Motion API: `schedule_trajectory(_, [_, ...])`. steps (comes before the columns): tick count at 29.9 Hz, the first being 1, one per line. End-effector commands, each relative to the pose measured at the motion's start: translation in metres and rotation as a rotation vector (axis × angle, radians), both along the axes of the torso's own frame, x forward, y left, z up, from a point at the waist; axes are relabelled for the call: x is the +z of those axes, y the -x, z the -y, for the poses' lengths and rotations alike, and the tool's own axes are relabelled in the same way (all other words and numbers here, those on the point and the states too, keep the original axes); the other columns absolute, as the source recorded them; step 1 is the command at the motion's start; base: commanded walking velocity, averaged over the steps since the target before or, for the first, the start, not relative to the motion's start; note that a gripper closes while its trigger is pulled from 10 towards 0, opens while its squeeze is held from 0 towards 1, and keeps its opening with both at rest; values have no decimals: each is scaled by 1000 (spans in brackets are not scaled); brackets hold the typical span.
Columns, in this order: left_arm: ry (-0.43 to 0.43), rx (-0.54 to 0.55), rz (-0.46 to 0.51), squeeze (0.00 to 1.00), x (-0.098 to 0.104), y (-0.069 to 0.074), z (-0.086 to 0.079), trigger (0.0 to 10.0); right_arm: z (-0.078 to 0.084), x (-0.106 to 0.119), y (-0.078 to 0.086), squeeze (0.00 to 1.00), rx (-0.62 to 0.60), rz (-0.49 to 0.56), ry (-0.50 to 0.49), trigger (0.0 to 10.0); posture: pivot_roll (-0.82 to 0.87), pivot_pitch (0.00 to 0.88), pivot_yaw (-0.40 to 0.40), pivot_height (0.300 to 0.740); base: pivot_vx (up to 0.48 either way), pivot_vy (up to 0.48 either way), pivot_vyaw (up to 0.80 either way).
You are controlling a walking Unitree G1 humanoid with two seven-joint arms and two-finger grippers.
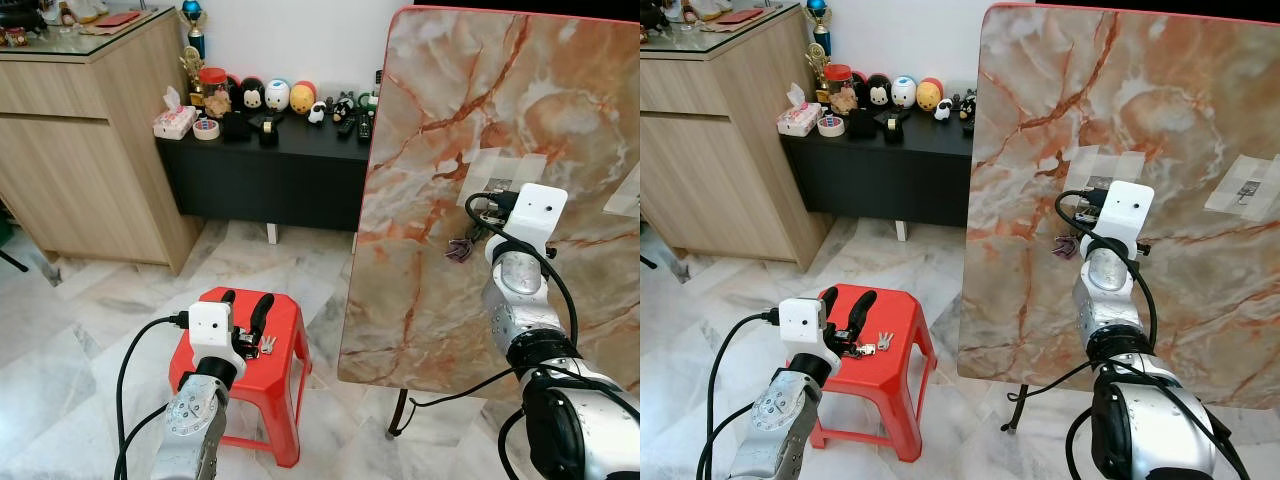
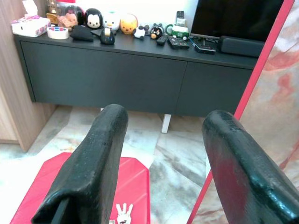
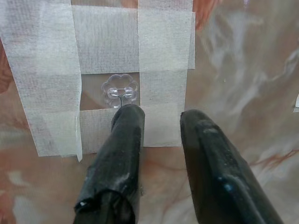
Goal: Hang keys on a hook
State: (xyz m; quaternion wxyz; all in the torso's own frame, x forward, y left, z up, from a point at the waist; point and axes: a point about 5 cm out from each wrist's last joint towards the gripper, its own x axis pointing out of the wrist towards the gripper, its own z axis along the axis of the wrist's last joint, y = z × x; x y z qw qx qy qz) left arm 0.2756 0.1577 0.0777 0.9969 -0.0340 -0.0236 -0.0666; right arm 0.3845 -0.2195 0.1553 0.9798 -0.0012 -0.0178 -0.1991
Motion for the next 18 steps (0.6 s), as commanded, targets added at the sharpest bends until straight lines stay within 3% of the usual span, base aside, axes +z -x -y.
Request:
schedule_trajectory(1, [-17,-2,-13,0,-1,1,-1,10000,3,3,1,1000,-22,28,-14,10000,60,0,-40,740,0,0,0])
schedule_trajectory(6, [-15,8,-13,0,-1,1,-2,10000,-7,-11,10,1000,16,29,4,10000,64,0,-50,740,0,0,0])
schedule_trajectory(7, [-14,8,-11,0,-1,2,-2,10000,-10,-21,17,902,36,26,14,10000,74,0,-55,740,0,0,0])
schedule_trajectory(8, [-11,11,-9,0,-1,3,-3,10000,-18,-41,38,31,68,13,25,10000,74,0,-55,740,0,0,0])
schedule_trajectory(14, [-8,24,-16,0,-4,4,-7,10000,-23,-97,99,0,120,-127,44,10000,56,0,-65,740,0,0,0])
schedule_trajectory(15, [-8,24,-16,0,-4,4,-7,10000,-23,-97,99,0,120,-127,44,10000,56,0,-65,740,0,0,0])
schedule_trajectory(16, [-6,29,-21,0,-5,3,-9,10000,-21,-117,110,0,136,-209,19,10000,38,0,-62,740,0,0,0])
schedule_trajectory(18, [-2,30,-28,0,-7,2,-10,10000,-24,-139,119,0,177,-305,-7,10000,25,0,-56,740,0,0,0])
